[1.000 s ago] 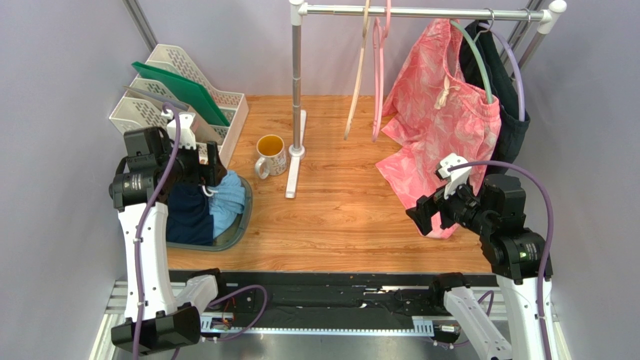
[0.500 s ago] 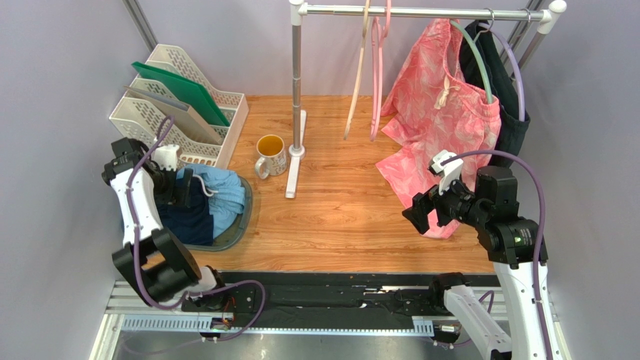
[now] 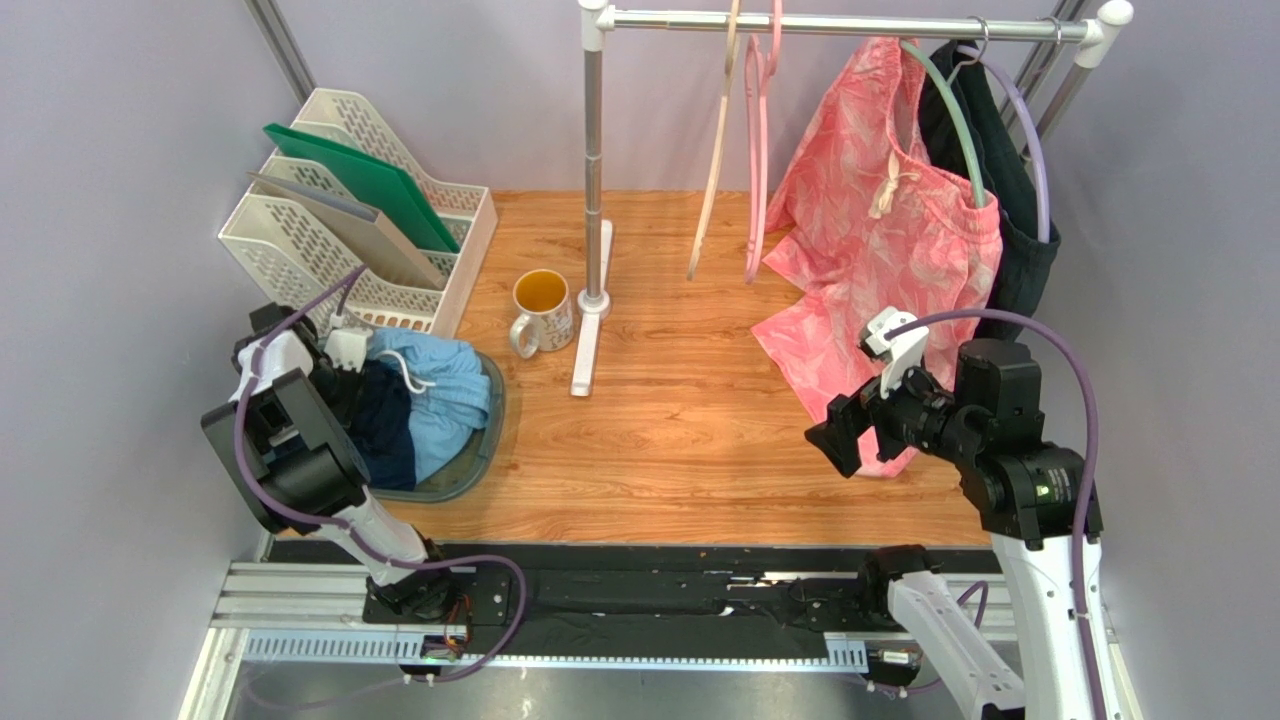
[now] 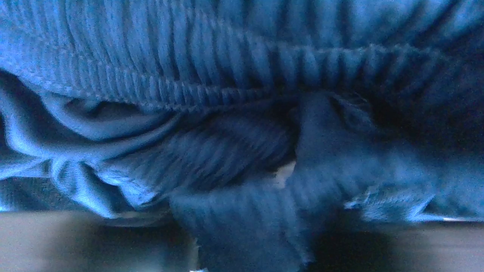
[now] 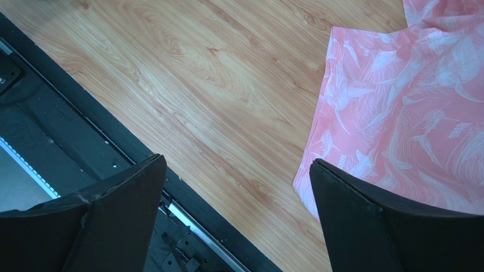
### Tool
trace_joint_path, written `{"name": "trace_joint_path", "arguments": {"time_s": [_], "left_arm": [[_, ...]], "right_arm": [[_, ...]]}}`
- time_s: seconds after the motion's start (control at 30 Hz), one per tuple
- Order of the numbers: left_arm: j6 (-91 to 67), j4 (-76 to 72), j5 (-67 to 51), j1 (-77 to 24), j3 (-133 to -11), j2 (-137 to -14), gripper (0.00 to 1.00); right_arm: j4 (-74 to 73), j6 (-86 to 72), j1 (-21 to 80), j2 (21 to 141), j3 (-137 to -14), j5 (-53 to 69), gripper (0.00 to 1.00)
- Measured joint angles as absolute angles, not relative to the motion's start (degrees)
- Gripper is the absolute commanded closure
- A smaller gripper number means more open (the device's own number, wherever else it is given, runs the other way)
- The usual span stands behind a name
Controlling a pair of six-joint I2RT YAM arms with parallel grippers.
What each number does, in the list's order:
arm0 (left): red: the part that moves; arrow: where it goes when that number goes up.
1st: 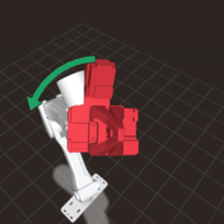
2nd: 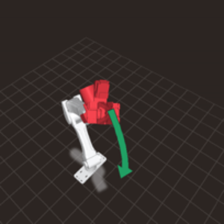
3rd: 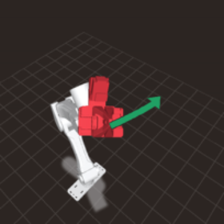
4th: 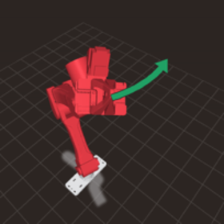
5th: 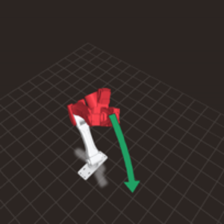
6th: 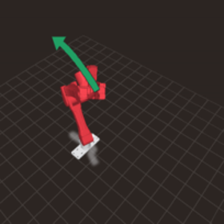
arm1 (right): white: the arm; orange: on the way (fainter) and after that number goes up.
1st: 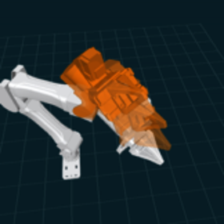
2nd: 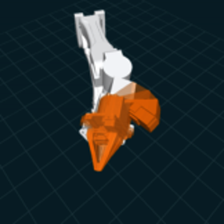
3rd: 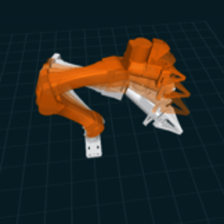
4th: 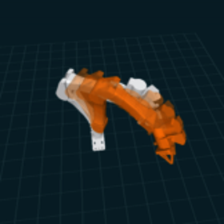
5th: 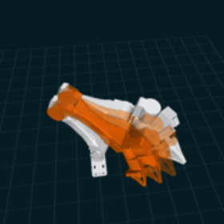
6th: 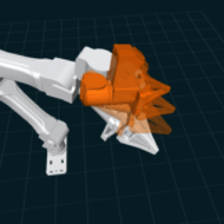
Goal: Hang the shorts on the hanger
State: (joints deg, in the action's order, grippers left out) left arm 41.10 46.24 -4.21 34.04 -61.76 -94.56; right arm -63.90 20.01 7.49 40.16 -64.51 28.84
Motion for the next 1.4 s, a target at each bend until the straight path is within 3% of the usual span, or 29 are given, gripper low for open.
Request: {"name": "trace_joint_path", "arguments": {"time_s": [0.03, 0.23, 0.43, 0.6, 0.8, 1.03, 1.07, 1.1, 1.17, 1.2, 1.33, 1.37, 1.4], "left_arm": [[41.69, 45.91, -4.19, 34.48, -61.76, -94.08, 1.0], [42.98, 51.57, -7.22, 35.99, -64.47, -85.8, 1.0], [42.63, 64.51, -15.59, 33.39, -82.08, -74.43, 1.0], [39.09, 71.77, -22.26, 21.69, -97.69, -68.18, 1.0], [28.93, 77.19, -31.18, 4.16, -114.63, -69.52, 1.0], [18.15, 73.32, -38.59, -11.62, -120.79, -72.18, 1.0], [16.62, 70.96, -40.47, -13.78, -118.98, -72.58, 0.96], [15.59, 69.63, -41.69, -14.66, -117.51, -72.71, 0.82], [14.41, 65.93, -44.91, -15.68, -112.97, -72.73, 0.63], [14.2, 63.92, -46.65, -15.84, -109.8, -72.73, 0.43], [19.62, 61.89, -48.4, -15.73, -94.7, -72.82, 0.27], [21.45, 62.06, -48.47, -15.38, -91.5, -72.69, 0.15], [24.27, 63.11, -48.34, -14.55, -86.98, -72.2, 0.14]], "right_arm": [[-64.03, 20.03, 7.49, 39.92, -64.53, 28.95, 0.0], [-64.1, 20.01, 7.49, 39.62, -64.58, 29.71, 0.0], [-64.58, 19.99, 7.49, 39.92, -65.54, 30.24, 0.0], [-64.58, 19.68, 7.49, 39.92, -65.67, 30.59, 0.0], [-64.55, 19.35, 7.49, 39.46, -65.69, 30.55, 0.0], [-64.6, 19.33, 7.49, 39.11, -66.17, 30.5, 0.0], [-64.62, 19.33, 7.49, 39.11, -66.17, 30.48, 0.0], [-64.62, 19.33, 7.49, 39.07, -66.17, 30.46, 0.0], [-64.64, 19.31, 7.49, 38.92, -66.17, 30.3, 0.0], [-64.64, 19.33, 7.49, 38.81, -66.17, 30.22, 0.0], [-65.25, 20.08, 7.49, 38.57, -66.19, 30.06, 0.0], [-65.78, 20.62, 7.49, 38.57, -66.19, 30.0, 0.0], [-66.5, 21.39, 7.49, 38.57, -66.19, 29.8, 0.0]]}}
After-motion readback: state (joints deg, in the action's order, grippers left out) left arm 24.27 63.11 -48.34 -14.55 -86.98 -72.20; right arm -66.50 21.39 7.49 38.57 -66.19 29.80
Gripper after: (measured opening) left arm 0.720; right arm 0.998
